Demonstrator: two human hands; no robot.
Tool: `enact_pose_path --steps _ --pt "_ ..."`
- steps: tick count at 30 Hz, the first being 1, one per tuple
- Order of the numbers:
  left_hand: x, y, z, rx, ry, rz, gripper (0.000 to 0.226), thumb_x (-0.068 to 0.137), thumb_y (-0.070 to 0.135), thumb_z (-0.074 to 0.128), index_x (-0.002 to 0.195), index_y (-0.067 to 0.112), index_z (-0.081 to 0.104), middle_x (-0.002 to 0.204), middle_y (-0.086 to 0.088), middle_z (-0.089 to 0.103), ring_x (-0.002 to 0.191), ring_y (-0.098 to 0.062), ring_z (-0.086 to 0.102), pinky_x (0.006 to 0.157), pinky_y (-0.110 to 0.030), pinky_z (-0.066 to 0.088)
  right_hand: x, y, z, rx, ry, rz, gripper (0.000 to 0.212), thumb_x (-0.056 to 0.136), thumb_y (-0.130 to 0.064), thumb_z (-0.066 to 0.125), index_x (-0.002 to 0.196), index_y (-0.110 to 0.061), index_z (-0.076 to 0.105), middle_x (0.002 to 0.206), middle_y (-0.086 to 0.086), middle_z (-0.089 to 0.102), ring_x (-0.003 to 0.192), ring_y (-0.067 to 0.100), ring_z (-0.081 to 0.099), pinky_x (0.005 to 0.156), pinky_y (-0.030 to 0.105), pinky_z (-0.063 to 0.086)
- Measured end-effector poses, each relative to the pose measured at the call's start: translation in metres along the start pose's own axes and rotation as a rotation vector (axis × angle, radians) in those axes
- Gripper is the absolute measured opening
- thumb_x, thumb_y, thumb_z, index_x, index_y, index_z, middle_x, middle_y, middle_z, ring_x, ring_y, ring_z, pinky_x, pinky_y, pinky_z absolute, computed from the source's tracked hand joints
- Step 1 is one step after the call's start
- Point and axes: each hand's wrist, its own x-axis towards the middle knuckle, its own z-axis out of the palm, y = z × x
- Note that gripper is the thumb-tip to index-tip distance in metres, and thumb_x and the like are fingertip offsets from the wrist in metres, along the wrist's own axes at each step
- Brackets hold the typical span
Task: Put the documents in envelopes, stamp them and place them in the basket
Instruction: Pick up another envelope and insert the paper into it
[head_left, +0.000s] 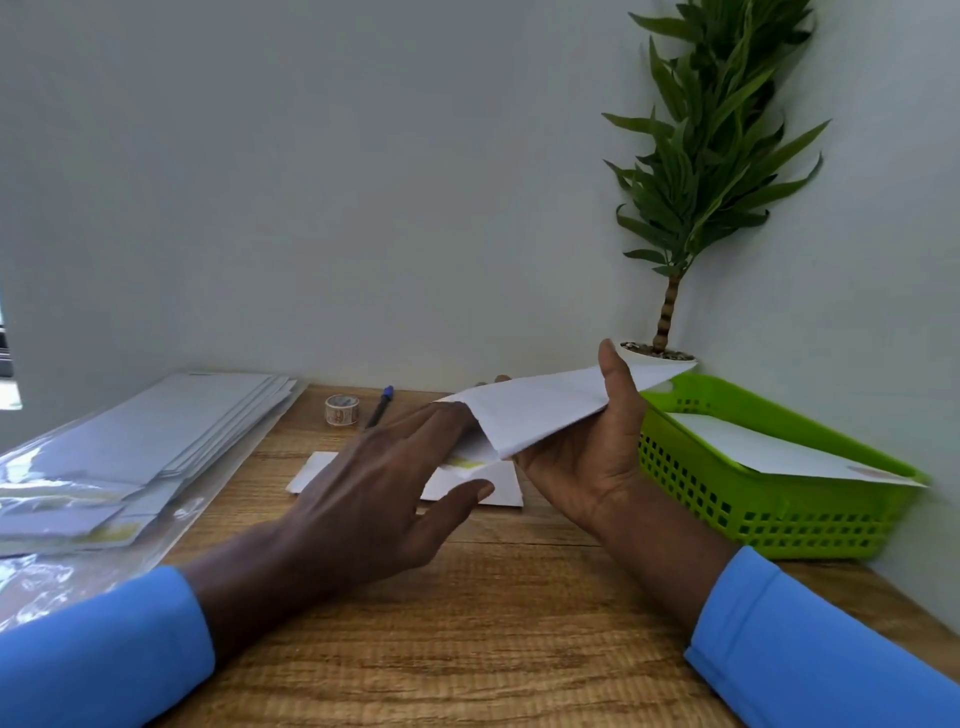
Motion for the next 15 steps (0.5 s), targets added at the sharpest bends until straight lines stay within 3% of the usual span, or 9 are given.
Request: enact_pose_path --steps 2,4,7,9,10,11,12,14,15 --pt "-0.001 0.000 0.000 0.011 -0.033 0.011 0.044 0.098 0.036 0.063 0.135 0.013 0.056 0.123 0.004 0.063 0.107 -0.010 0.059 0.081 -0.032 0.053 0.000 0.003 -0.001 -0.003 -0.026 0.038 0.068 0.082 -0.065 0.063 0.123 -0.011 0.055 0.114 0.019 0.059 0.111 0.035 0.059 0.094 0.050 0.053" --pt "0.000 0.002 -0.002 0.001 -0.103 0.038 0.052 0.097 0.033 0.064 0.144 0.016 0.050 0.134 0.003 0.059 0.120 -0.012 0.056 0.091 -0.026 0.050 0.000 0.006 -0.003 -0.005 -0.055 0.066 0.068 0.082 -0.064 0.065 0.123 -0.011 0.057 0.115 0.017 0.060 0.113 0.034 0.058 0.103 0.052 0.047" --pt "-0.002 0.005 -0.001 0.035 -0.247 0.022 0.050 0.097 0.038 0.060 0.143 0.025 0.043 0.136 0.006 0.057 0.120 -0.007 0.053 0.092 -0.017 0.041 0.001 0.007 -0.002 -0.031 -0.029 0.068 0.076 0.072 -0.063 0.073 0.125 -0.012 0.054 0.117 0.020 0.057 0.113 0.036 0.058 0.110 0.055 0.042" --pt "-0.004 0.008 0.000 0.060 -0.314 -0.012 0.017 0.102 0.041 0.052 0.117 0.041 0.044 0.114 0.018 0.056 0.107 0.008 0.049 0.086 -0.011 0.034 0.002 0.006 -0.002 -0.045 -0.008 0.034 0.080 0.068 -0.063 0.076 0.126 -0.013 0.054 0.123 0.021 0.055 0.115 0.037 0.059 0.107 0.061 0.043" --pt "-0.004 0.010 -0.001 0.045 -0.361 -0.048 0.012 0.104 0.042 0.047 0.098 0.047 0.039 0.098 0.026 0.048 0.098 0.013 0.046 0.080 -0.011 0.032 0.003 0.006 -0.001 -0.050 0.001 0.015 0.083 0.068 -0.063 0.076 0.128 -0.011 0.053 0.129 0.022 0.056 0.118 0.038 0.060 0.104 0.064 0.044" --pt "-0.004 0.012 -0.001 0.027 -0.399 -0.074 0.021 0.106 0.043 0.042 0.087 0.047 0.034 0.088 0.028 0.042 0.091 0.014 0.044 0.075 -0.013 0.030 0.004 0.005 0.000 -0.058 0.015 0.002 0.087 0.067 -0.064 0.076 0.133 -0.013 0.052 0.136 0.026 0.056 0.122 0.040 0.060 0.103 0.064 0.046" --pt "-0.003 0.012 -0.001 0.003 -0.430 -0.098 0.023 0.107 0.045 0.037 0.084 0.046 0.035 0.085 0.027 0.040 0.088 0.013 0.044 0.073 -0.015 0.030 0.004 0.004 0.001 -0.065 0.024 -0.007 0.088 0.067 -0.065 0.075 0.137 -0.018 0.051 0.139 0.029 0.054 0.121 0.044 0.061 0.102 0.064 0.047" --pt "-0.004 0.011 0.000 -0.058 -0.450 -0.130 0.020 0.104 0.053 0.029 0.105 0.042 0.046 0.099 0.023 0.049 0.095 0.010 0.045 0.076 -0.012 0.033 0.004 0.002 0.002 -0.060 0.028 -0.013 0.091 0.065 -0.065 0.074 0.142 -0.024 0.047 0.134 0.032 0.055 0.119 0.047 0.062 0.102 0.063 0.048" --pt "-0.005 0.011 0.001 -0.083 -0.449 -0.149 0.036 0.102 0.057 0.029 0.124 0.035 0.046 0.116 0.020 0.052 0.103 0.011 0.045 0.081 -0.008 0.034 0.005 0.000 0.003 -0.047 0.030 -0.013 0.093 0.064 -0.063 0.076 0.143 -0.024 0.046 0.132 0.030 0.056 0.118 0.046 0.062 0.102 0.062 0.049"
